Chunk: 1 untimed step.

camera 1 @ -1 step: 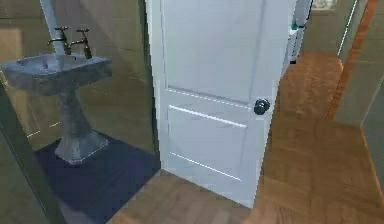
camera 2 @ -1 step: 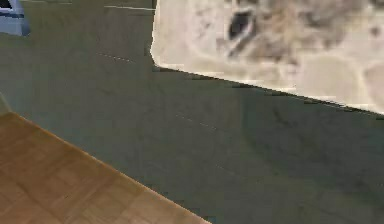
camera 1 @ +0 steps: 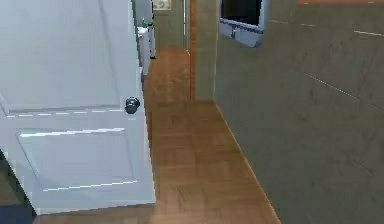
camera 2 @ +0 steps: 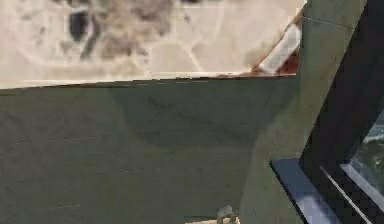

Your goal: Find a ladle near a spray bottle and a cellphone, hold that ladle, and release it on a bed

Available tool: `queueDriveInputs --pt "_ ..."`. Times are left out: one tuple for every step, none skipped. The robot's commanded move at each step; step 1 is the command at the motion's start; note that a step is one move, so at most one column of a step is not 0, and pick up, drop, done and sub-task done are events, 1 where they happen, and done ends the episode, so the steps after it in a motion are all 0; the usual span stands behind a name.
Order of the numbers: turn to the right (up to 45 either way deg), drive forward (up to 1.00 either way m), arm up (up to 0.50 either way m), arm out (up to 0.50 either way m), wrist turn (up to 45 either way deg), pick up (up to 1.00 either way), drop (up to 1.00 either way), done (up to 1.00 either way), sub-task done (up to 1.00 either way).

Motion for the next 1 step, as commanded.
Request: queueDriveInputs --pt "0.0 1.00 0.00 0.00 0.0 0.00 0.00 0.00 0.00"
